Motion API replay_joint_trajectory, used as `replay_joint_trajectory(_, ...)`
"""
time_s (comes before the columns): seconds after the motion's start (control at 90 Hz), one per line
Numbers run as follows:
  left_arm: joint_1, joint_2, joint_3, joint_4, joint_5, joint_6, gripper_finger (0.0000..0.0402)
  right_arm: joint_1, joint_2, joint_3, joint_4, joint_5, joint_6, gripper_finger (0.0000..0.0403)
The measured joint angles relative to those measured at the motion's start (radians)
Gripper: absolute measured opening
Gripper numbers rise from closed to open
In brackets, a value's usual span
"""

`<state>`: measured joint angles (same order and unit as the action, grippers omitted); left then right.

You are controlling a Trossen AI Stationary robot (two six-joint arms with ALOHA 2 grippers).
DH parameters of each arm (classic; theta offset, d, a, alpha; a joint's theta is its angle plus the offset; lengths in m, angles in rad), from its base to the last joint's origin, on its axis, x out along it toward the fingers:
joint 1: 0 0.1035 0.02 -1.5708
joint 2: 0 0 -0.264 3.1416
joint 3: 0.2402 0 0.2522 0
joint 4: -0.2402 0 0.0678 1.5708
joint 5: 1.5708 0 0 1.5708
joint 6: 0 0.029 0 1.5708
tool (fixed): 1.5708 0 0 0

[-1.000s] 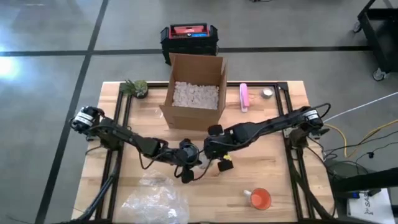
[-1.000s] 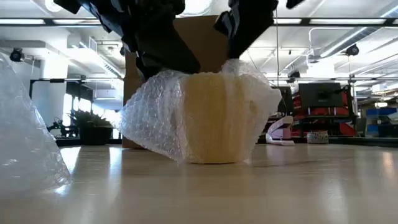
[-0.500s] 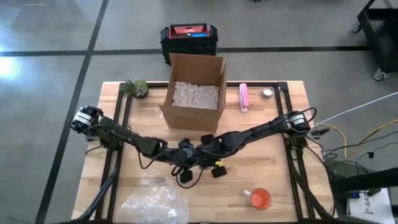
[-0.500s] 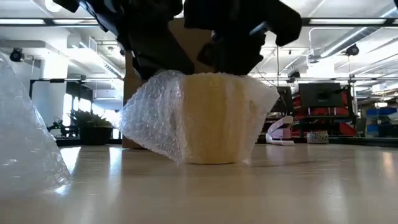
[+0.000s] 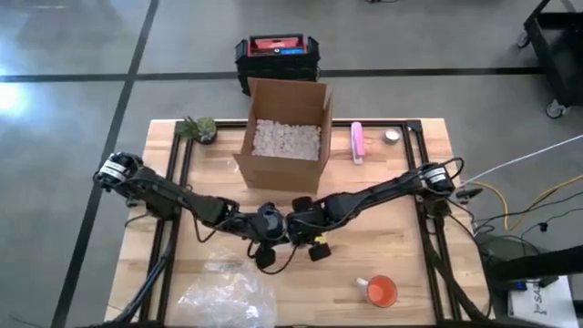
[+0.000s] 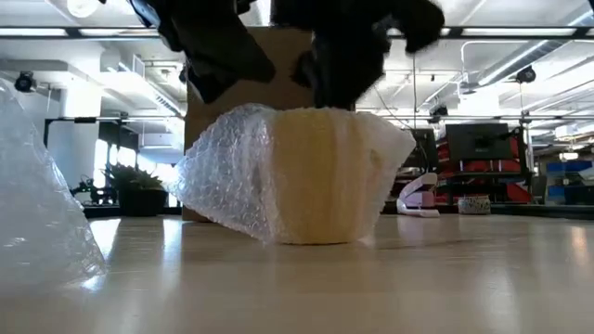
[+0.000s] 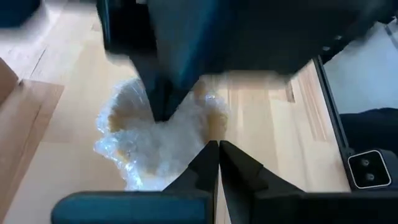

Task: Wrap mug
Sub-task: Wrap the yellow mug with transparent bubble wrap

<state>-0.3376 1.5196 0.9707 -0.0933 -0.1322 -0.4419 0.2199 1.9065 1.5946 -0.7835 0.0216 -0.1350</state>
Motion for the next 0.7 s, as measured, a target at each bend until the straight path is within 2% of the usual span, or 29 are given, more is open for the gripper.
replay_joint_trajectory(0.256, 0.000, 0.000, 0.000, 0.000, 0.000, 0.000, 0.0000, 0.000, -0.054, 0.004, -0.055, -0.004, 0.056, 0.0002)
replay_joint_trajectory(0.7, -0.001, 0.000, 0.000, -0.059, 0.019, 0.000, 0.0000, -0.002, 0.130, 0.005, -0.028, 0.004, 0.038, 0.0002)
